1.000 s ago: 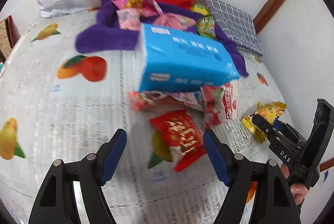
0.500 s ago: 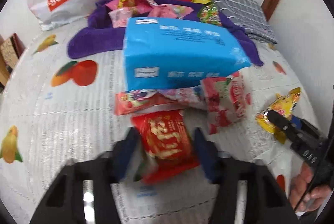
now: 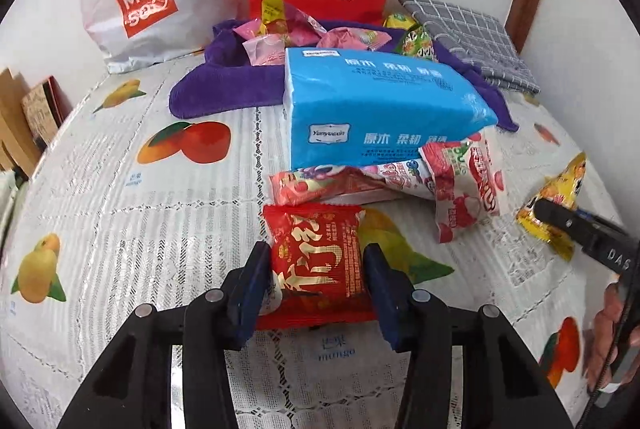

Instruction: Organize snacks

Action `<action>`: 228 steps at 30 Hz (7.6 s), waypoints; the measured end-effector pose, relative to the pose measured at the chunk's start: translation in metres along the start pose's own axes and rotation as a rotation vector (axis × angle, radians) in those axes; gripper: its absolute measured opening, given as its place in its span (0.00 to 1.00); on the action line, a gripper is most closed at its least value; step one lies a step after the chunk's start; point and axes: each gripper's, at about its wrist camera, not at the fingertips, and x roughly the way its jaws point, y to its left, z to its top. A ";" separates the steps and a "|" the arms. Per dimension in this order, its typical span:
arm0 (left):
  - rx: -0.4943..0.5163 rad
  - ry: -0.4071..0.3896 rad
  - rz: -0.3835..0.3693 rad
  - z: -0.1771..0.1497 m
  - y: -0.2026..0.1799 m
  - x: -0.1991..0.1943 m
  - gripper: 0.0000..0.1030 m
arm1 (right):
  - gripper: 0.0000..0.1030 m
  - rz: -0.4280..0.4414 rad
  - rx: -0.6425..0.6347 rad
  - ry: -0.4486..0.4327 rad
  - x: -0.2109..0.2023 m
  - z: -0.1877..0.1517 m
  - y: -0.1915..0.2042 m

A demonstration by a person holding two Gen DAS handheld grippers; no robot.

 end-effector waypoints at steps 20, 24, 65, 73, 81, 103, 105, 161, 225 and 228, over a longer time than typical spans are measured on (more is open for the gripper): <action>-0.014 0.000 -0.014 -0.001 0.000 -0.001 0.44 | 0.48 -0.075 -0.088 0.032 0.003 -0.001 0.015; -0.029 -0.004 -0.029 0.000 0.005 -0.001 0.43 | 0.46 -0.095 -0.098 0.024 0.003 -0.002 0.017; -0.102 -0.066 -0.141 -0.002 0.031 -0.050 0.40 | 0.36 -0.052 -0.072 -0.032 -0.038 -0.007 0.040; -0.101 -0.075 -0.144 0.002 0.028 -0.058 0.40 | 0.36 -0.031 -0.084 -0.051 -0.054 -0.006 0.052; -0.101 -0.091 -0.147 0.010 0.029 -0.072 0.40 | 0.36 -0.022 -0.106 -0.078 -0.067 0.001 0.061; -0.079 -0.158 -0.143 0.041 0.021 -0.109 0.40 | 0.36 -0.040 -0.107 -0.137 -0.101 0.028 0.067; -0.079 -0.160 -0.146 0.042 0.021 -0.110 0.40 | 0.36 -0.038 -0.103 -0.142 -0.103 0.030 0.066; 0.009 -0.145 -0.136 0.138 0.031 -0.060 0.40 | 0.36 -0.060 -0.135 -0.166 -0.043 0.129 0.085; 0.055 -0.020 -0.114 0.220 0.031 0.074 0.40 | 0.36 -0.028 -0.119 0.027 0.118 0.185 0.053; 0.057 -0.008 -0.121 0.220 0.029 0.080 0.40 | 0.36 -0.032 -0.129 0.035 0.123 0.182 0.054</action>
